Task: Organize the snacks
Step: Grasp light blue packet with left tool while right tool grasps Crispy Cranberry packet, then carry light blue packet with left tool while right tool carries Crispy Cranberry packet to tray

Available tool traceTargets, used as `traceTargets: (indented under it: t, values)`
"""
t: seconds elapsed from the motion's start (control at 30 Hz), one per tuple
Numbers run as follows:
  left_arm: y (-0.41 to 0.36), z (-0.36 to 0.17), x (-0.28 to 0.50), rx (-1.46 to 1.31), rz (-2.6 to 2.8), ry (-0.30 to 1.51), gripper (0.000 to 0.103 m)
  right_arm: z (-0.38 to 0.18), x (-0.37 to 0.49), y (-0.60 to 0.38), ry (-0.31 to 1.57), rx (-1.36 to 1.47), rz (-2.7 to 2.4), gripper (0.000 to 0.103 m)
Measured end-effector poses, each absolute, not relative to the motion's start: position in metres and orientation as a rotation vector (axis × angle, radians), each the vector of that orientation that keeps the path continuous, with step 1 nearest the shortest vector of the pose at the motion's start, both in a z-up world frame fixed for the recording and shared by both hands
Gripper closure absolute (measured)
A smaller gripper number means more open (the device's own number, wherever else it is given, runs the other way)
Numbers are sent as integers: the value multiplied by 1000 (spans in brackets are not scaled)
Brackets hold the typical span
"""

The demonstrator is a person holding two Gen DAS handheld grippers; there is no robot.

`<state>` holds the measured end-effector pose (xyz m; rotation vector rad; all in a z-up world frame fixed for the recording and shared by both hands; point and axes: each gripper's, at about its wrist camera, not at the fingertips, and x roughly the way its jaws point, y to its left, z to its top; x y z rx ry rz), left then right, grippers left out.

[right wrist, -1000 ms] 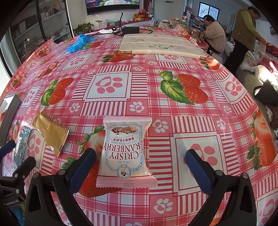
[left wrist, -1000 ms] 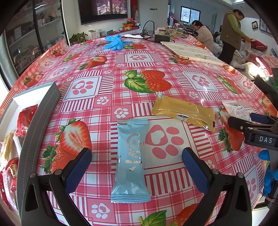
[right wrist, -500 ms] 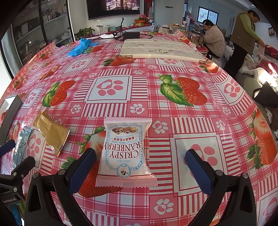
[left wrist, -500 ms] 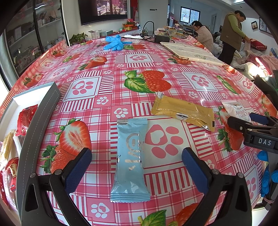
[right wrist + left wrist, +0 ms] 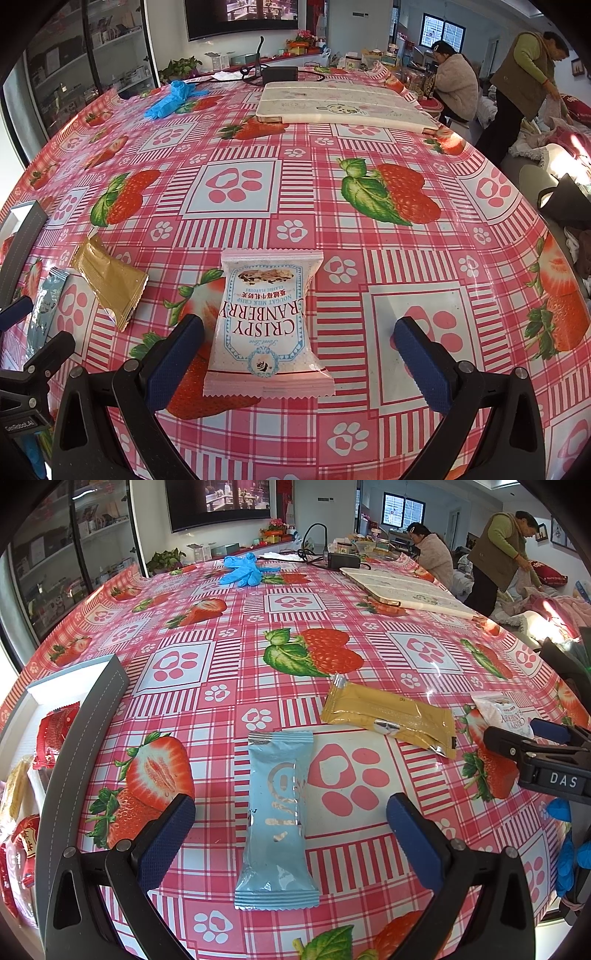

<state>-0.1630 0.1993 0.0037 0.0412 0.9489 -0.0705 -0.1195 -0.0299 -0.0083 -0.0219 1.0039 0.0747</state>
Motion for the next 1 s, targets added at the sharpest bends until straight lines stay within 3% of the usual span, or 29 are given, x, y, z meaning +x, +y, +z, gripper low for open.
traceTargets:
  t: [0.2, 0.3, 0.37, 0.4, 0.43, 0.47, 0.5, 0.7, 1.0]
  values:
    - [196, 6, -149, 36, -56, 1071, 1, -6, -98, -28, 1153, -24, 72, 0]
    - [194, 8, -147, 31, -48, 1113, 7, -5, -92, -25, 1194, -38, 83, 2]
    - [190, 12, -150, 38, -61, 1121, 24, -3, -91, -23, 1202, -44, 98, 10]
    - [186, 14, -152, 44, -73, 1121, 31, 0, -92, -21, 1200, -52, 109, 22]
    - [183, 16, -153, 53, -82, 1121, 47, 3, -93, -19, 1195, -57, 120, 31]
    - [179, 18, -155, 55, -101, 1119, 76, 7, -94, -17, 1190, -59, 133, 55]
    - [175, 19, -157, 62, -115, 1120, 78, 8, -96, -16, 1193, -58, 134, 63]
    - [185, 24, -177, -49, -167, 1166, 78, 9, -124, -35, 1184, 161, 250, 63]
    - [201, 73, -201, -75, -202, 1110, 78, 22, -162, -42, 1141, 200, 307, 63]
